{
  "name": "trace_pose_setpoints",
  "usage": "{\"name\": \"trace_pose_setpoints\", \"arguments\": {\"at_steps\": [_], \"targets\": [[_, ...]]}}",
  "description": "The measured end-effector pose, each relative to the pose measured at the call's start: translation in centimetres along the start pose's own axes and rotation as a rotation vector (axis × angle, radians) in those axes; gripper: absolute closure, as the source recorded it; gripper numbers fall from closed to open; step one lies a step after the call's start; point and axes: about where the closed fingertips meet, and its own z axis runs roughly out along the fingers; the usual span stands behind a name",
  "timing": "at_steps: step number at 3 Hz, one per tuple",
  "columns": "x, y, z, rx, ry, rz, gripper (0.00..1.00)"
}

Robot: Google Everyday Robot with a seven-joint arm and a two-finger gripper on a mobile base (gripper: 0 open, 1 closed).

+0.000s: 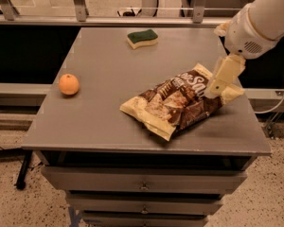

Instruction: Pick sponge

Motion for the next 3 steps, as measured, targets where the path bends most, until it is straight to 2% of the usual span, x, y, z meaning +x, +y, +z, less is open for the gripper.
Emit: {"name": "trace_pose_setpoints", "arguments": {"at_steps": [1,2,3], "targets": [[-3.1,-5.4,5.1,0.05,-0.155,0.021,0.0],[-3.1,-5.4,5.1,0.05,-0.155,0.021,0.0],[-4.3,-6.2,7.4,0.056,-0.225,0.057,0.0]]}}
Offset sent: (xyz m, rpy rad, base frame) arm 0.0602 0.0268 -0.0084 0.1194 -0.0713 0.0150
